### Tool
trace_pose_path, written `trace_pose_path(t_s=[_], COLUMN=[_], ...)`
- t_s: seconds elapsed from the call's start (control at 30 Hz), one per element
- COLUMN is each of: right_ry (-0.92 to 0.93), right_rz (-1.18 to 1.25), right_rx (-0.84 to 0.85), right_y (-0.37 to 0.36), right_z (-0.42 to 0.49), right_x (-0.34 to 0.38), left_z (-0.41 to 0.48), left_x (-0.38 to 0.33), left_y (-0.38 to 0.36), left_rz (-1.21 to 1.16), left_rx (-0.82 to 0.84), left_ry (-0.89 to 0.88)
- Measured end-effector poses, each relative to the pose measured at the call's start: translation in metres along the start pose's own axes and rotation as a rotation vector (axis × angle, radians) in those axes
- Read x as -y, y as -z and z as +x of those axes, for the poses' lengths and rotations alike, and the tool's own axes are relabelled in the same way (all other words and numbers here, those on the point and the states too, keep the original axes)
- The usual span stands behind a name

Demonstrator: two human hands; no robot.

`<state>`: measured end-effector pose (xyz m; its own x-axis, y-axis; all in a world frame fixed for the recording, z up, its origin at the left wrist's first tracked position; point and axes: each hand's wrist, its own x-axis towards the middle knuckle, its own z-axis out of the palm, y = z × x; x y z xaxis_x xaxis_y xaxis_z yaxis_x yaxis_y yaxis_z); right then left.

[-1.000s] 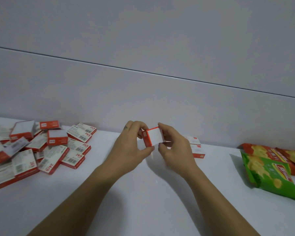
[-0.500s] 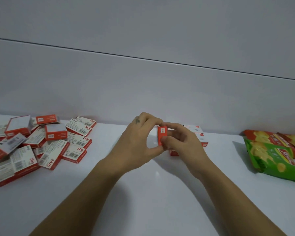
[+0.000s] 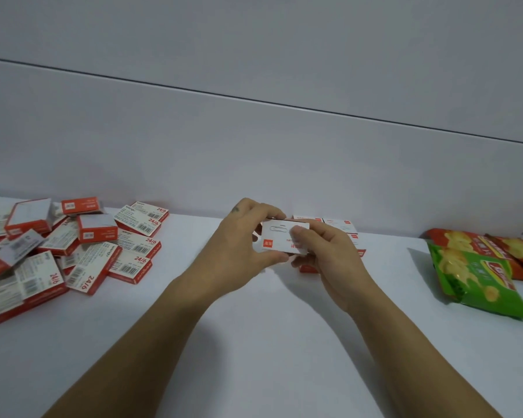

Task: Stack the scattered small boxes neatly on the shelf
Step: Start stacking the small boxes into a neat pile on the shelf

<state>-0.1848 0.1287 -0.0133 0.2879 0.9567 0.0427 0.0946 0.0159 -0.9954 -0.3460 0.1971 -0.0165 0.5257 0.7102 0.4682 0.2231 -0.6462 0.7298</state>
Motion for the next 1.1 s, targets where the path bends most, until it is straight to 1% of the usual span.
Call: trace_pose_path(t_s=[0.07,0.17,0.23,0.3,0.4,0.5,0.6,0.67,0.73,0.8,0.9,1.0,1.03,1.1], right_ry=[0.007,-0.005,-0.015,0.004,0.054,0.045,-0.006,-0.007,0.014,0.04,0.123,0.157,0.157,0.206], right_rz=[0.058,0.121,0.105,0.097,0.141,0.214,0.198,0.139,0.156,0.163,0.001,-0.18,-0.262,-0.472], right_rx=[0.015,0.16,0.251,0.273,0.165,0.075,-0.003,-0.035,-0.045,-0.052,-0.058,0.068,0.101,0.087], right_y=[0.003,0.013,0.018,0.019,0.015,0.01,0.007,0.009,0.012,0.014,0.015,0.026,0.031,0.037], right_z=[0.001,0.001,0.0,-0.002,-0.003,-0.004,-0.003,-0.003,-0.003,-0.003,-0.004,-0.004,-0.004,-0.004], right_x=[0.002,0.008,0.009,0.011,0.013,0.013,0.013,0.014,0.016,0.018,0.023,0.031,0.034,0.037], left_z=[0.001,0.001,0.0,0.0,-0.001,-0.003,-0.001,0.001,0.002,0.002,0.002,0.001,0.0,-0.002], left_x=[-0.003,-0.007,-0.008,-0.011,-0.014,-0.015,-0.016,-0.015,-0.014,-0.015,-0.017,-0.017,-0.017,-0.019], left_y=[-0.002,-0.005,-0.008,-0.009,-0.01,-0.014,-0.016,-0.012,-0.008,-0.005,-0.007,-0.013,-0.016,-0.022], left_rz=[-0.124,-0.363,-0.45,-0.536,-0.54,-0.433,-0.425,-0.521,-0.603,-0.6,-0.587,-0.484,-0.458,-0.453], left_rx=[-0.054,-0.091,-0.061,-0.045,-0.011,0.032,-0.074,-0.144,-0.181,-0.183,-0.148,-0.15,-0.144,-0.132], left_ry=[0.08,0.244,0.277,0.268,0.206,0.158,0.168,0.193,0.205,0.203,0.214,0.219,0.216,0.215])
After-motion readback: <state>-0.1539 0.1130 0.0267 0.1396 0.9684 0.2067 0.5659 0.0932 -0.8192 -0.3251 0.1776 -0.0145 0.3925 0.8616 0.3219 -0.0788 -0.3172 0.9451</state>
